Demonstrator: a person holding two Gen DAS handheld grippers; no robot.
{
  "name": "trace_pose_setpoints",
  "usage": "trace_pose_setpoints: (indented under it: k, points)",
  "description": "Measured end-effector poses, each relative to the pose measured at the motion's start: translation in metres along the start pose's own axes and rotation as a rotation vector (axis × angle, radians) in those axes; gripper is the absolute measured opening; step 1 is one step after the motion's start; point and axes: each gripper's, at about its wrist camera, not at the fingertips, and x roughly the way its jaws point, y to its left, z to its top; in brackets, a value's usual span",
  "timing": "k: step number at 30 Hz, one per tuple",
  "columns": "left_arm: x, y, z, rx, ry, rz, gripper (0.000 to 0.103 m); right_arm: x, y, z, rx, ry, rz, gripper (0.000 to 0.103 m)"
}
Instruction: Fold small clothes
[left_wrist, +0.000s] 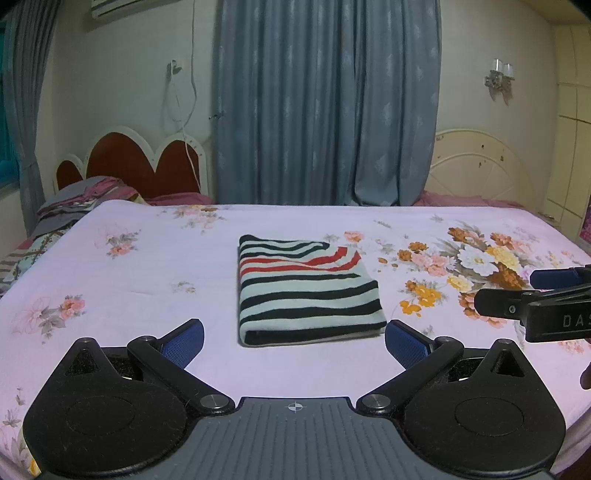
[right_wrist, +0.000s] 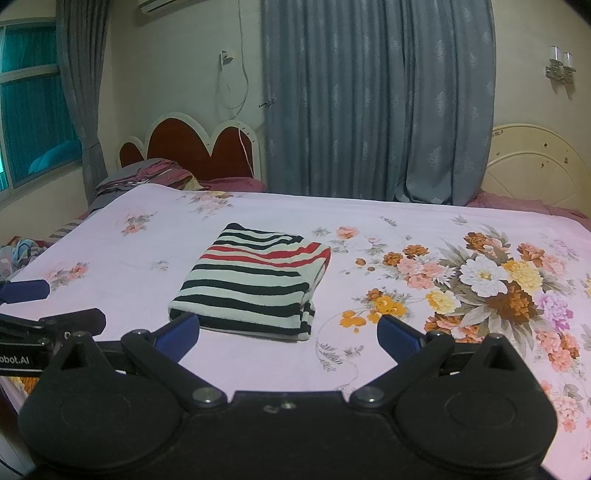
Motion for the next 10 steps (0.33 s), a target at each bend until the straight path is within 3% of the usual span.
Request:
trace_pose_setpoints:
  k: [10]
  points:
    - [0.0009, 0.0014, -0.0014, -0.013, -0.009, -0.009, 0.103, 0.0005, -0.0002, -0.0001, -0.001, -0.002, 0.002, 0.102]
